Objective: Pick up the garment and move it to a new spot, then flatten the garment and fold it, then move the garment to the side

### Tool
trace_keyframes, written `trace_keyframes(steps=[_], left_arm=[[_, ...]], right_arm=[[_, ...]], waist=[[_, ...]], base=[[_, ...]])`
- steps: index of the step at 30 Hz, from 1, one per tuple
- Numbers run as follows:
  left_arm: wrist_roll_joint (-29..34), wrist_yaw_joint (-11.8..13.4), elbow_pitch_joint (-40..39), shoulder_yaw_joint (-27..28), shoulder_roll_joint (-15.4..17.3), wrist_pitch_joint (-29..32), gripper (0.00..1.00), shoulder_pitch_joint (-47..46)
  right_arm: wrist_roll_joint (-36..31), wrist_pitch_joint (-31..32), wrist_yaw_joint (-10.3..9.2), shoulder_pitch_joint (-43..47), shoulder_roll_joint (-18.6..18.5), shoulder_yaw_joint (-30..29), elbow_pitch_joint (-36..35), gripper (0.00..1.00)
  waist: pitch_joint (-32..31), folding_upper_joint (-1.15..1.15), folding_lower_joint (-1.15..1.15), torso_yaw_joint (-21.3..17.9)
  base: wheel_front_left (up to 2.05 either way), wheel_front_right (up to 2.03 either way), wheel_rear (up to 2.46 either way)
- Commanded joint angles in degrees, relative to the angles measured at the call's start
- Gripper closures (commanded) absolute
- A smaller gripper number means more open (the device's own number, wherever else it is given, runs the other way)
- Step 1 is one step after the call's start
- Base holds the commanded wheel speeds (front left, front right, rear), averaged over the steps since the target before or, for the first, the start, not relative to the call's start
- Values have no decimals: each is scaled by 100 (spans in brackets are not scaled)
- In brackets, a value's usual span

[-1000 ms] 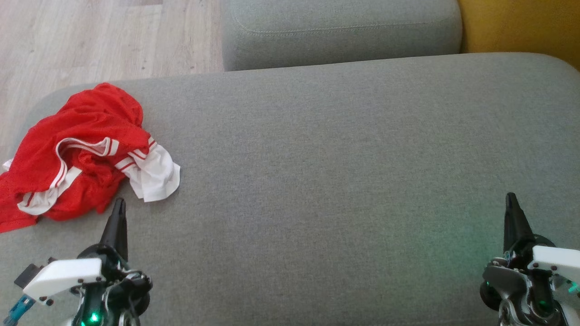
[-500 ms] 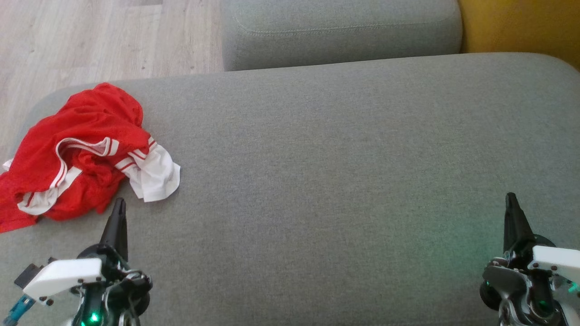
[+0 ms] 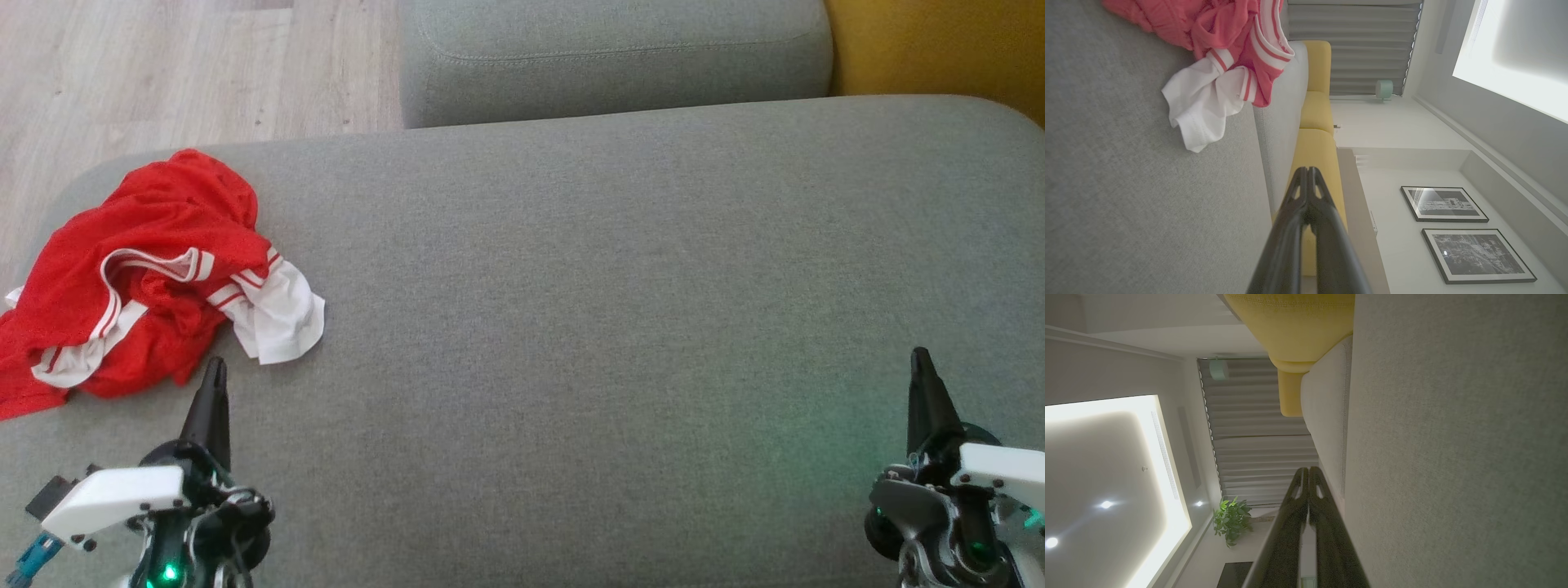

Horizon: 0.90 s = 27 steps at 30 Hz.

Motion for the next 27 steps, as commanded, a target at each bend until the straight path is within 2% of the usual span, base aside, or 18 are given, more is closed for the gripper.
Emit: trace_keyframes(steps=[1,9,10,19,27], left_arm=[[19,-40,-203,202,48,45,100,-315],[19,-40,-203,202,48,45,100,-315],[1,5,24,-5,-2,-4,0,3],[94,46,22,-107,-3,-145,0,58],[321,102,-70,-175,0,-279,0,95]], right_arm=[[-9,34,45,-318,-32,120,-213,100],[-9,34,45,-318,-32,120,-213,100],[-1,-1,0,4,1,2,20,0],[-128,-124,3,64,-1,110,18,0],[-518,-268,6,91,-24,212,-51,0]], waist=[[0,0,0,0],[0,0,0,0],[0,0,0,0],[-4,0,0,0],[-7,0,0,1]], base=[[0,0,0],[0,0,0],[0,0,0],[0,0,0],[0,0,0]])
